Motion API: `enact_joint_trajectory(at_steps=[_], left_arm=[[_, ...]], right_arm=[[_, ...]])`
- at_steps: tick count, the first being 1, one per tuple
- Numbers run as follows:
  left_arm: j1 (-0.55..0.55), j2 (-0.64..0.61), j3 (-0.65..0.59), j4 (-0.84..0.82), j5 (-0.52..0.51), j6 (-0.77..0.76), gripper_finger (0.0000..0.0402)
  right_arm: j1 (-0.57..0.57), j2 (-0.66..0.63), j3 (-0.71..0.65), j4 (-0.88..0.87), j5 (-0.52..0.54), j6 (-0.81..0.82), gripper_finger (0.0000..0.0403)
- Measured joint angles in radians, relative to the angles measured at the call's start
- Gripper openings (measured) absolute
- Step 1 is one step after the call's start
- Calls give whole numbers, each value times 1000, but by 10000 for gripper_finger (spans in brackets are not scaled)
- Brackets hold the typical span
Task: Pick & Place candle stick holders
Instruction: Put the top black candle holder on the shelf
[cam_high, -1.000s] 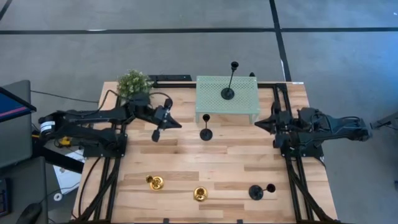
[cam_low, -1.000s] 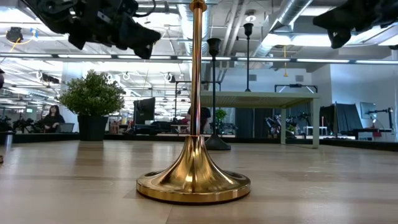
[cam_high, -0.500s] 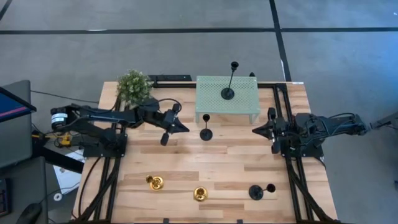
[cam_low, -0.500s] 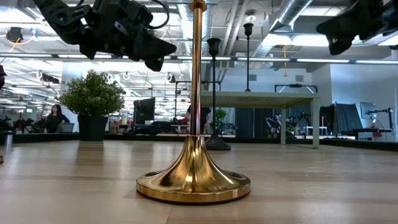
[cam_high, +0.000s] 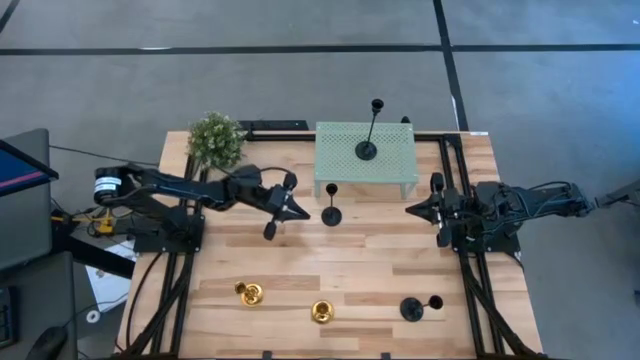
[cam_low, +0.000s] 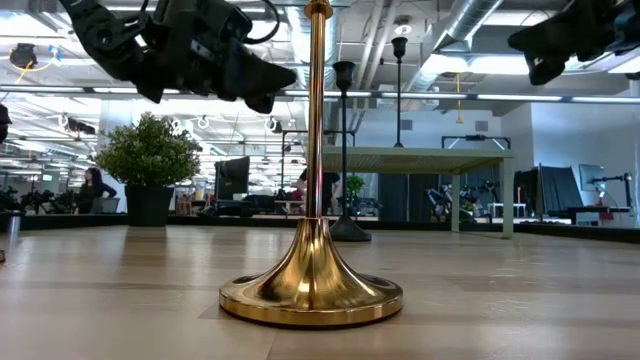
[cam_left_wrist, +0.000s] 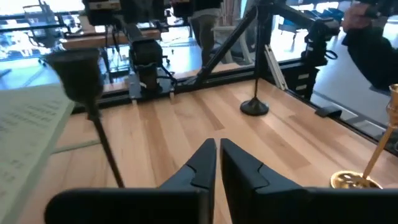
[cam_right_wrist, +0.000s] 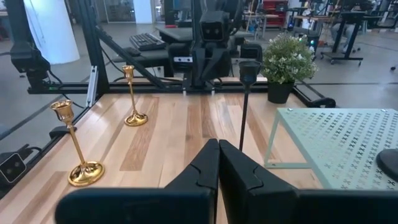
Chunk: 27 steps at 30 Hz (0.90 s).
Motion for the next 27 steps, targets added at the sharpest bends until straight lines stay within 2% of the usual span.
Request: enact_joint_trajectory(at_steps=[8, 16, 21, 27], left_arm=[[-5, 76, 0, 29, 0, -7, 94], [-20, 214, 8, 194, 0, -40, 167], [-22, 282, 51, 239, 0, -39, 209], [-22, 302, 84, 242, -141, -42, 245]], right_arm=[[0, 0, 0, 0, 0, 0, 0], [0, 0, 0, 0, 0, 0, 0], [0, 0, 0, 0, 0, 1, 0], [0, 0, 0, -1, 0, 1, 0]])
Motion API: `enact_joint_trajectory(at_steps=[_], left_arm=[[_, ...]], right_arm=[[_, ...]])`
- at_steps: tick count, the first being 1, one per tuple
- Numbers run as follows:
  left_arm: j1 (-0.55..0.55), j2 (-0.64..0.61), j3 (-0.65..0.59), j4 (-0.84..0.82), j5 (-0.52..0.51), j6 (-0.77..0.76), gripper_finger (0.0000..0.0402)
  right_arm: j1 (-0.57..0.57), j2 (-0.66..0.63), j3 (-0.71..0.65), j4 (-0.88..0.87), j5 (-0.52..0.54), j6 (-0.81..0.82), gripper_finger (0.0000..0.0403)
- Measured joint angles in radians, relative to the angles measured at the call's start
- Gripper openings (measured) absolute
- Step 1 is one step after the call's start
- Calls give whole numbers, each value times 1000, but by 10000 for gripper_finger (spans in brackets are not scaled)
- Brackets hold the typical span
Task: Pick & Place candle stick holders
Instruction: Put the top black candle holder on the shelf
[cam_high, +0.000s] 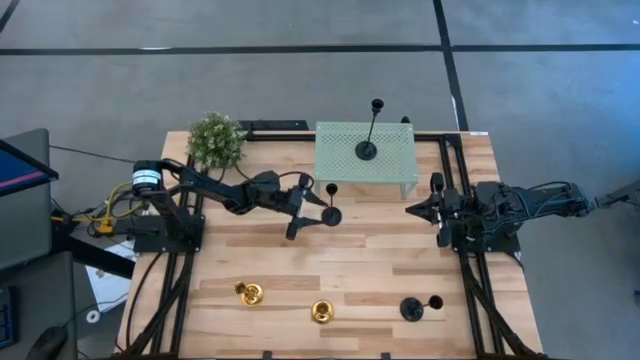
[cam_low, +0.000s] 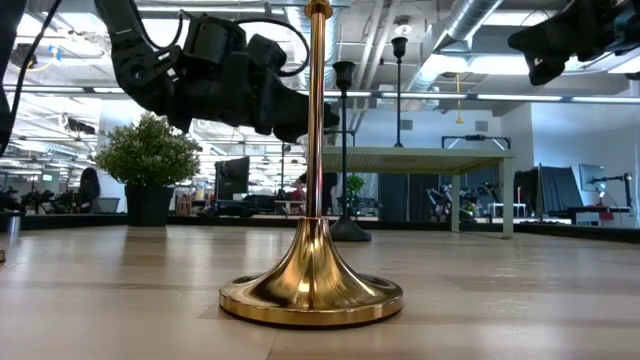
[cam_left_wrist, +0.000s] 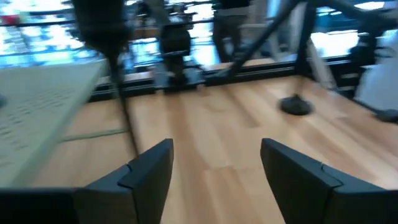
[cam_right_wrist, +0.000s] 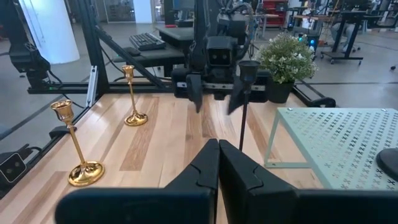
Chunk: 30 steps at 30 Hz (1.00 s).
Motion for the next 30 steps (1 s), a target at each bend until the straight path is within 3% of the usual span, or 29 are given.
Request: enact_joint_trajectory(at_steps=[11, 22, 30], left_arm=[[1, -43, 0, -17, -146, -6, 253], [1, 80, 0, -9, -174, -53, 253], [1, 164, 0, 151, -181, -105, 253]], right_arm=[[0, 0, 0, -4, 0, -21, 0], [0, 0, 0, -3, 1, -25, 0], [0, 0, 0, 0, 3, -27, 0]])
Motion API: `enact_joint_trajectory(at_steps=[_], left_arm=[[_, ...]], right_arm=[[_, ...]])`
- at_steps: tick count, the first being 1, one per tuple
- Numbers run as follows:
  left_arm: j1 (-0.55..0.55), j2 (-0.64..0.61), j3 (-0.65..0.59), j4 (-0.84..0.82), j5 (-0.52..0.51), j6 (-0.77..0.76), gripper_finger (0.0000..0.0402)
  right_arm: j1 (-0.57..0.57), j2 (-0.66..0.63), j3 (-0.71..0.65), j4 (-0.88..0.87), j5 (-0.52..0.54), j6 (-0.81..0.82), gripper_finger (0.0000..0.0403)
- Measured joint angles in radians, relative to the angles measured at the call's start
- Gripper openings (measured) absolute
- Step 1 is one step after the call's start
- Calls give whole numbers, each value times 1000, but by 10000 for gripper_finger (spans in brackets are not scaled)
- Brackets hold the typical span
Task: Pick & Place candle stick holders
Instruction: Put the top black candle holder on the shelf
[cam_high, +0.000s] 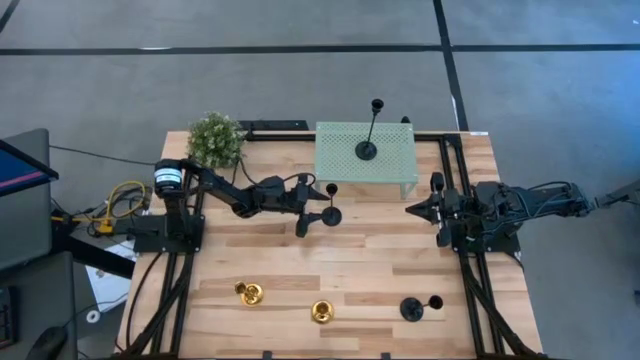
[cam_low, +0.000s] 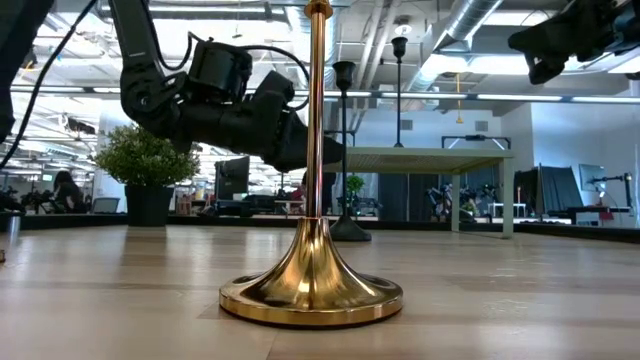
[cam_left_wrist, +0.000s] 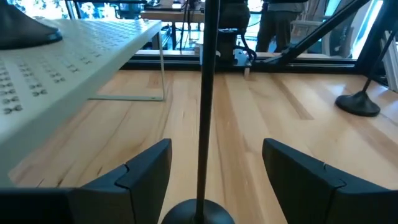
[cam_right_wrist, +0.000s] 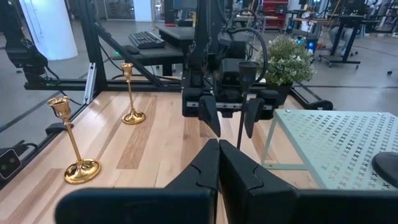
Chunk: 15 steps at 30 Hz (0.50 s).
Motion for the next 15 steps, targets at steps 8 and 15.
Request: enact_joint_trajectory(at_steps=[8, 15], left_arm=[[-9, 17, 25, 21, 0, 0, 253], [-22, 17, 69, 22, 0, 0, 250]], right_arm=[[0, 0, 0, 0, 0, 0, 0], [0, 0, 0, 0, 0, 0, 0]])
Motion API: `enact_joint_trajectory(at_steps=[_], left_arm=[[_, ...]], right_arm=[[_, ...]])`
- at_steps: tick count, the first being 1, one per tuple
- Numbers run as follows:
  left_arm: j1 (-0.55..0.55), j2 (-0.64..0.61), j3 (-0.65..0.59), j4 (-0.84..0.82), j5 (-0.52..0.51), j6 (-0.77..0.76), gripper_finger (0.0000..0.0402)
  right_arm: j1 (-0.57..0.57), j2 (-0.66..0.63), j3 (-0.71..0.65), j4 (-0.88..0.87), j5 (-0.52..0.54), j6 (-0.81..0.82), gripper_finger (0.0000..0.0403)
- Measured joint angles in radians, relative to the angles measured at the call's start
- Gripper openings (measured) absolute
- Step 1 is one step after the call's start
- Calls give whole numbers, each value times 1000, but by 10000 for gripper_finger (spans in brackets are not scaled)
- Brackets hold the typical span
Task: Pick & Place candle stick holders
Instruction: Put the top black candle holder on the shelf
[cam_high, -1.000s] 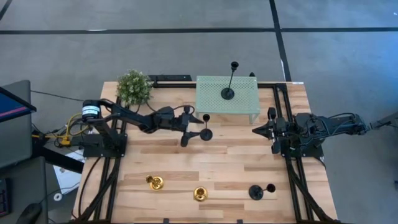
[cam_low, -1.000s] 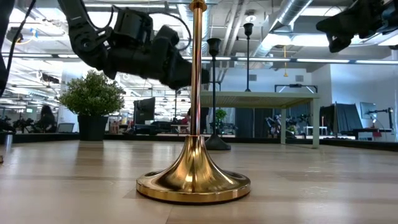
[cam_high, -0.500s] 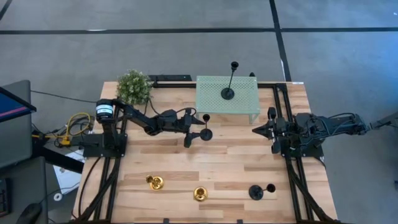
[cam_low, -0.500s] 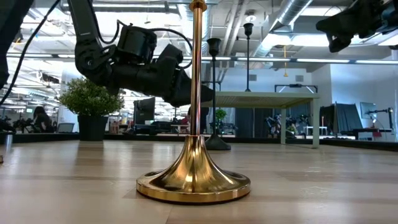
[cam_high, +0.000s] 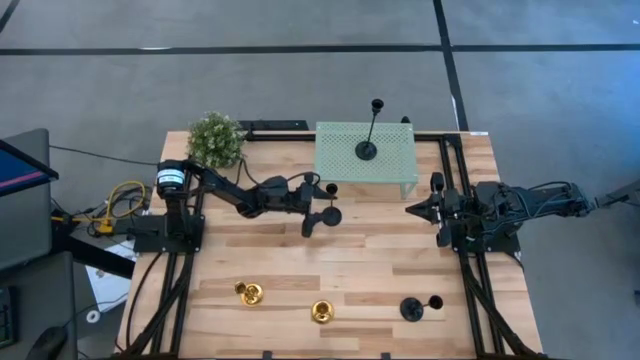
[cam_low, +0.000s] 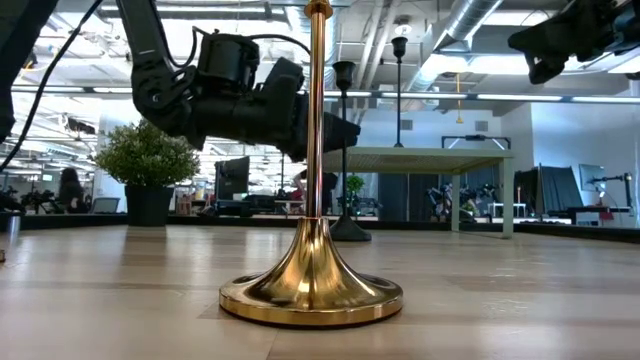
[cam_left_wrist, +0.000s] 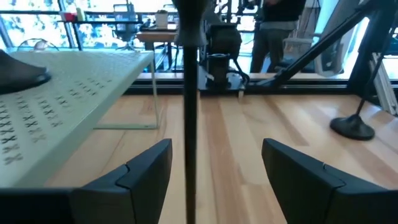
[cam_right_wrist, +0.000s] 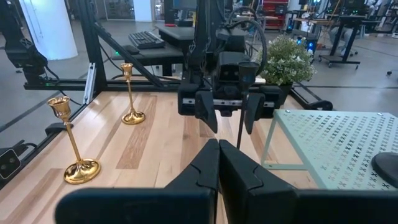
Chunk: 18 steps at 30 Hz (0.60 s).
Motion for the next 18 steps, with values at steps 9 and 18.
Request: enact_joint_trajectory(at_steps=[9, 18], left_arm=[[0, 0, 0, -4, -18, 0, 174], [0, 0, 0, -5, -18, 0, 88]], right_arm=[[0, 0, 0, 0, 0, 0, 0], [0, 0, 0, 0, 0, 0, 0]])
